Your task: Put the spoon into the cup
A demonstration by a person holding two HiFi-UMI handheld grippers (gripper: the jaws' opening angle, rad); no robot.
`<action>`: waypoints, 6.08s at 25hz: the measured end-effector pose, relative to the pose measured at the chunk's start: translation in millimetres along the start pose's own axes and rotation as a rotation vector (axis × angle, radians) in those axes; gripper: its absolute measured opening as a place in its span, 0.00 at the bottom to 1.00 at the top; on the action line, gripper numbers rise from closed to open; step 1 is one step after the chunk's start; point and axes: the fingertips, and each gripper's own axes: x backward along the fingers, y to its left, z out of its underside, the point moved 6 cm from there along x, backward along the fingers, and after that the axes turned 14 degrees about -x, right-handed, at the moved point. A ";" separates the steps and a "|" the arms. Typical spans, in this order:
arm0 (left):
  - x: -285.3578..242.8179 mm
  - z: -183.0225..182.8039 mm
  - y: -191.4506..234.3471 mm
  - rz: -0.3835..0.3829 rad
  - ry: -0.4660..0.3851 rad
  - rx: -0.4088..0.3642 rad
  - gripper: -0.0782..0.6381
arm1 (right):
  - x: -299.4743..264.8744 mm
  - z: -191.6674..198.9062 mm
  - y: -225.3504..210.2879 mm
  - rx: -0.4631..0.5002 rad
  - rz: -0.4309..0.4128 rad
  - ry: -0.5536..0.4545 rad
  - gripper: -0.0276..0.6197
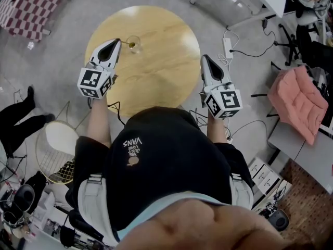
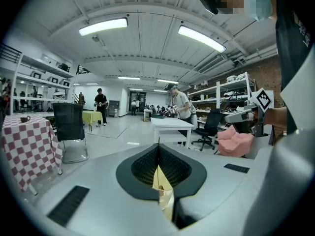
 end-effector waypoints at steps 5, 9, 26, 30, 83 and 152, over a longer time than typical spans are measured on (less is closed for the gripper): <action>-4.7 7.3 -2.0 0.006 0.019 -0.006 0.11 | 0.3 2.0 -0.9 -0.001 0.002 0.003 0.04; -9.4 10.6 -3.7 0.007 0.030 0.003 0.11 | 0.3 1.8 -3.5 -0.002 0.002 0.005 0.04; -22.4 37.0 -8.6 0.038 0.082 0.049 0.11 | -3.1 7.0 -4.5 -0.023 -0.012 0.021 0.04; -25.4 41.1 -8.7 0.051 0.096 0.051 0.11 | -4.7 8.2 -1.7 -0.021 -0.020 0.026 0.04; -34.5 55.5 -9.7 0.073 0.133 0.079 0.18 | -5.5 7.8 -1.2 -0.041 -0.020 0.017 0.04; 195.4 -34.5 -80.9 -0.123 -0.139 -0.019 0.12 | 85.0 43.5 128.6 0.020 -0.184 -0.047 0.04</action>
